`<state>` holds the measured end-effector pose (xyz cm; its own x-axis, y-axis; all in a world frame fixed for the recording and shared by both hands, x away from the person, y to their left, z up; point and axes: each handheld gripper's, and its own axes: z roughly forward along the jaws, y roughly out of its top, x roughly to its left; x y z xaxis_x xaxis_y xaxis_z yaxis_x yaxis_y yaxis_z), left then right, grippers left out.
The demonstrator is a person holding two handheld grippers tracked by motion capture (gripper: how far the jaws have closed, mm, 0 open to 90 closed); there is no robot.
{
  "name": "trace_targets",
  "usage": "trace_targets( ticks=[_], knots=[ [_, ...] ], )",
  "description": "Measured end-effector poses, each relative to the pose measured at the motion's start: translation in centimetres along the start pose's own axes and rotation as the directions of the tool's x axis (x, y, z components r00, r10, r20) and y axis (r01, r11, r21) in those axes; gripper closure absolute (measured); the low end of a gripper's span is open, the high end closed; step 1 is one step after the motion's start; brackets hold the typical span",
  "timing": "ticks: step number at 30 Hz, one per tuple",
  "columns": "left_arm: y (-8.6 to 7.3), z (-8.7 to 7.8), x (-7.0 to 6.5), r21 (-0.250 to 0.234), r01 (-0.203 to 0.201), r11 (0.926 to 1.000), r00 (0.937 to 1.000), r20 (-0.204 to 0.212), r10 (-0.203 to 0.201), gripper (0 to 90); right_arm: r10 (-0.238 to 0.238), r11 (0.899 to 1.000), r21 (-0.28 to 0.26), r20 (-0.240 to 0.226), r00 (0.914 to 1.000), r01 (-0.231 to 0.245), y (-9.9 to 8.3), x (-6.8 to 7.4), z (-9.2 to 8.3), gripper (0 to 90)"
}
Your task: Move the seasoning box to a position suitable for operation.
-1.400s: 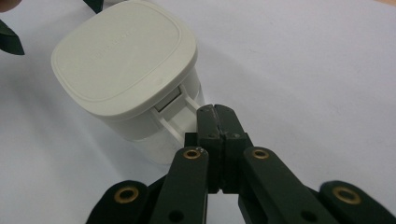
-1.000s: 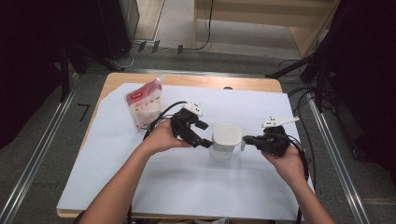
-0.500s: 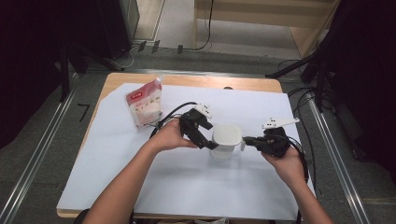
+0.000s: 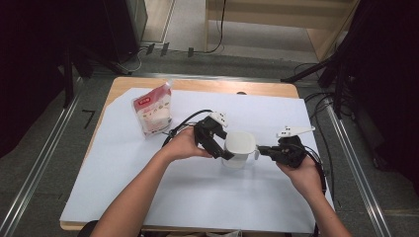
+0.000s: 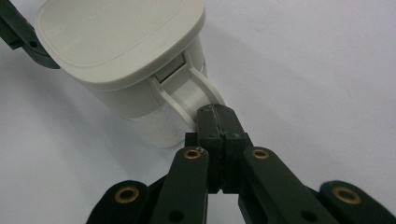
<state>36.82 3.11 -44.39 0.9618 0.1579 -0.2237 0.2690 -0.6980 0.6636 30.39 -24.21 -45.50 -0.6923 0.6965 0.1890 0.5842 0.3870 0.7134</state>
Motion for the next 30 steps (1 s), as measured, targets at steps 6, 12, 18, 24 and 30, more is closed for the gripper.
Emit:
trace_targets(
  ticks=[6,12,18,24,30],
  knots=[
    [0.01,0.25,0.1,0.0,-0.003,1.0,1.0,0.009,0.003,15.7,0.009,1.0,0.001,-0.005,0.9999,-0.009,-0.02,-0.02,-0.01,90.0],
    [0.02,0.32,0.11,0.0,-0.002,1.0,0.9999,0.01,0.002,15.5,0.01,1.0,-0.001,-0.003,0.9999,-0.01,-0.04,-0.01,-0.02,90.0],
    [0.06,0.4,0.15,-0.003,0.004,1.0,0.9999,0.017,-0.004,15.2,0.011,1.0,0.001,-0.001,0.9999,-0.011,-0.03,0.03,-0.02,90.0],
    [0.46,0.36,0.28,0.021,-0.003,0.9998,0.9998,0.022,0.003,15.3,0.009,1.0,-0.002,-0.005,1.0,-0.009,0.0,-0.09,0.01,90.0],
    [0.62,0.33,0.16,0.033,-0.029,0.999,0.9995,0.018,0.028,15.6,0.004,1.0,-0.001,0.008,1.0,-0.004,-0.02,0.1,0.01,90.0]
  ],
)
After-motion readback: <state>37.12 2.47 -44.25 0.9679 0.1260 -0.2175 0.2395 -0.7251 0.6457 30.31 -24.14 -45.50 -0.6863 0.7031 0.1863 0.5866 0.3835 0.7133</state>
